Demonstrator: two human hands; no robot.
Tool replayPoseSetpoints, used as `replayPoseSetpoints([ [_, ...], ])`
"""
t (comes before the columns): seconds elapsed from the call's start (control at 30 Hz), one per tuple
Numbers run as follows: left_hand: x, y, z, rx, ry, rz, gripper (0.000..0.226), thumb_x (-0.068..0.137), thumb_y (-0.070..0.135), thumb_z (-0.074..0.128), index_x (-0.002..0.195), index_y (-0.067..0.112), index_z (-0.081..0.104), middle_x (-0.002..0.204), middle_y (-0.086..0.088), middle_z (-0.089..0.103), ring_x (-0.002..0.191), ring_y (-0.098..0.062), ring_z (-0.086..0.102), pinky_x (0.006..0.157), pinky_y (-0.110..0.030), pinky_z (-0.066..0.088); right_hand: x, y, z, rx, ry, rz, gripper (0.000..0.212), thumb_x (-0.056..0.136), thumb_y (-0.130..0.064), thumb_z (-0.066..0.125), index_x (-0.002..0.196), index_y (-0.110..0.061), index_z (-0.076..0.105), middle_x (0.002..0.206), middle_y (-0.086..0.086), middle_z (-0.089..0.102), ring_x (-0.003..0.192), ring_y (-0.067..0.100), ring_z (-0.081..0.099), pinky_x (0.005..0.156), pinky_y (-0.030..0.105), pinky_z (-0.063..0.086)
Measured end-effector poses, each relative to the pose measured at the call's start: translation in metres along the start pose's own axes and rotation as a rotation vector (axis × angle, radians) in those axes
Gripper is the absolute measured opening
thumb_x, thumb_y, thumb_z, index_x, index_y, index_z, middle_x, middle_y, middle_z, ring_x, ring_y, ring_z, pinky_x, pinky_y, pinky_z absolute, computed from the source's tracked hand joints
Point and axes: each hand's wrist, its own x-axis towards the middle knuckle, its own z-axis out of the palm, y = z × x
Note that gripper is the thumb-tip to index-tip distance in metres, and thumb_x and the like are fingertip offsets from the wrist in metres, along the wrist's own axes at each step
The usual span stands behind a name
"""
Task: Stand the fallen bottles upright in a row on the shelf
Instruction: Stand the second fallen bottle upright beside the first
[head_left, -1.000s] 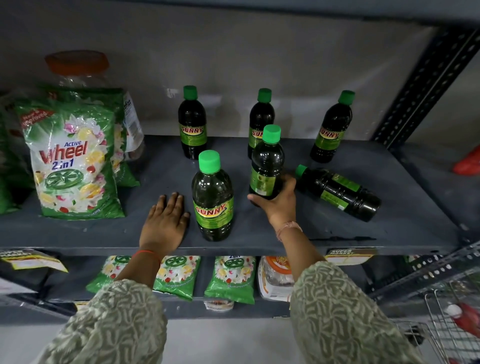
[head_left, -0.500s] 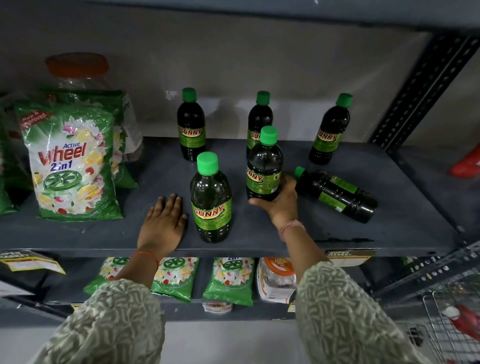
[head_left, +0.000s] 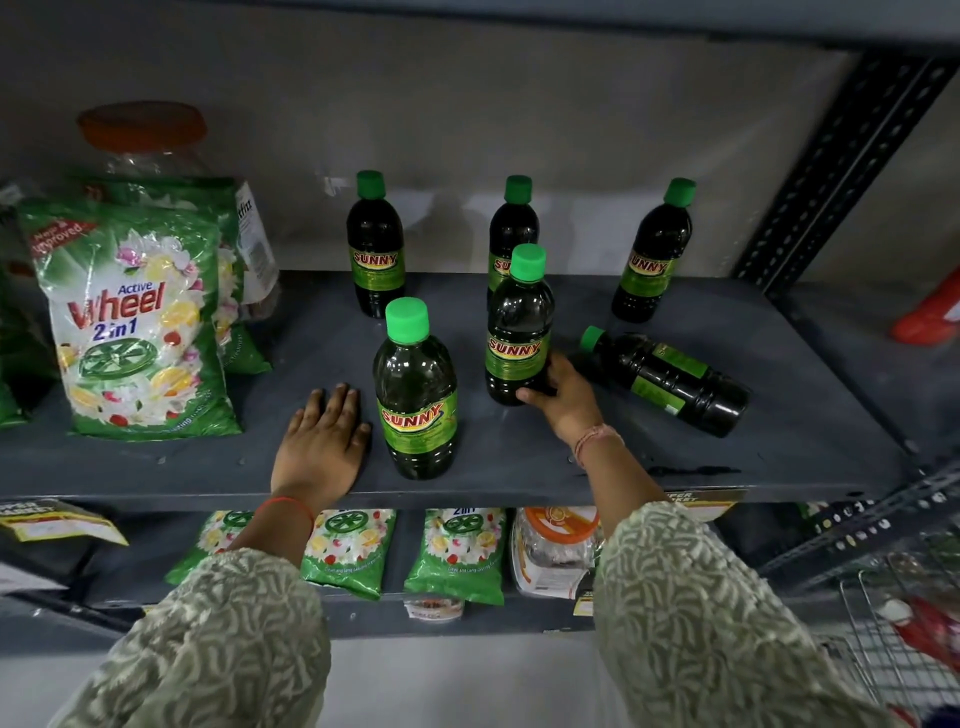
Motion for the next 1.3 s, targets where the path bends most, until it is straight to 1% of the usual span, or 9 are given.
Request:
replayPoseSetpoints([
  [0.13,0.001,0.000,0.001,-0.007,0.007,0.002,0.054,0.097,0.032,0.026,0.146,0.015,0.011,0.158,-0.005,0.010,0.146,-0.026,0.005,0.119,-0.039,0.010,-0.002,0.000,-0.003,0.075,-0.073,0.005,0.122,0.056,-0.001,0.082,0.145,-0.013,0.000,0.149,0.010,0.030,0.130,0.012,0.030,0.107,0.033,0.029],
  [0.2,0.001,-0.001,0.001,-0.014,0.009,0.000,0.054,0.097,0.033,0.026,0.146,0.015,0.011,0.158,-0.004,0.010,0.146,-0.026,0.005,0.119,-0.039,0.009,-0.003,0.000,0.000,0.099,-0.028,0.004,0.130,0.050,-0.005,0.086,0.144,-0.013,-0.003,0.147,0.012,0.033,0.126,0.009,0.032,0.108,0.034,0.030],
  [0.4,0.002,-0.002,0.003,-0.014,0.011,0.001,0.054,0.097,0.033,0.026,0.146,0.016,0.012,0.158,-0.003,0.011,0.146,-0.026,0.005,0.120,-0.039,0.010,-0.011,-0.007,0.012,-0.011,0.146,-0.065,0.075,0.051,-0.014,0.087,0.117,-0.009,0.051,0.112,0.008,0.063,0.104,0.021,0.058,0.079,0.019,0.042],
  [0.67,0.000,0.000,0.000,-0.020,-0.007,0.014,0.054,0.097,0.032,0.024,0.146,0.013,0.011,0.158,-0.005,0.010,0.146,-0.027,0.004,0.120,-0.040,0.008,-0.055,-0.010,0.005,-0.073,0.130,-0.016,0.056,0.063,-0.012,0.080,0.112,-0.010,0.053,0.111,0.009,0.064,0.097,0.011,0.053,0.081,0.020,0.038],
  [0.87,-0.003,-0.001,0.001,0.000,-0.042,0.104,0.052,0.098,0.026,0.025,0.145,0.007,0.012,0.158,-0.010,0.010,0.146,-0.024,0.006,0.121,-0.038,0.008,-0.094,-0.006,0.000,-0.090,0.071,-0.081,0.051,0.066,-0.010,0.079,0.110,-0.006,0.053,0.100,0.001,0.060,0.092,0.011,0.054,0.066,-0.006,0.034],
  [1.1,-0.006,0.000,0.002,0.006,-0.051,0.121,0.051,0.098,0.025,0.024,0.145,0.009,0.012,0.158,-0.010,0.010,0.146,-0.026,0.007,0.121,-0.040,0.009,-0.101,-0.009,-0.001,-0.075,0.027,-0.070,0.066,0.066,-0.013,0.079,0.122,-0.007,0.045,0.115,0.005,0.058,0.112,0.022,0.054,0.078,0.006,0.037],
  [1.17,-0.007,0.002,0.002,-0.018,-0.055,0.104,0.051,0.098,0.025,0.024,0.145,0.010,0.012,0.158,-0.008,0.010,0.146,-0.025,0.006,0.121,-0.039,0.008,-0.104,-0.010,-0.003,0.005,0.005,-0.064,0.085,0.069,-0.015,0.078,0.137,-0.008,0.027,0.139,0.008,0.042,0.131,0.024,0.038,0.103,0.019,0.034],
  [1.23,-0.008,0.005,0.003,-0.049,-0.052,0.080,0.051,0.098,0.025,0.025,0.145,0.012,0.012,0.158,-0.007,0.011,0.146,-0.024,0.006,0.120,-0.039,0.008,-0.110,-0.009,-0.006,-0.077,0.117,-0.124,0.083,0.081,-0.020,0.067,0.143,-0.006,0.013,0.153,0.016,0.018,0.142,0.026,0.017,0.116,0.033,0.017],
  [1.3,-0.009,0.008,0.005,-0.064,-0.029,0.066,0.051,0.098,0.024,0.026,0.145,0.011,0.014,0.158,-0.007,0.013,0.146,-0.025,0.008,0.120,-0.039,0.009,-0.110,-0.009,-0.016,-0.312,0.342,-0.248,0.064,0.090,-0.026,0.051,0.141,-0.005,0.020,0.154,0.016,0.016,0.143,0.027,0.014,0.115,0.032,0.012],
])
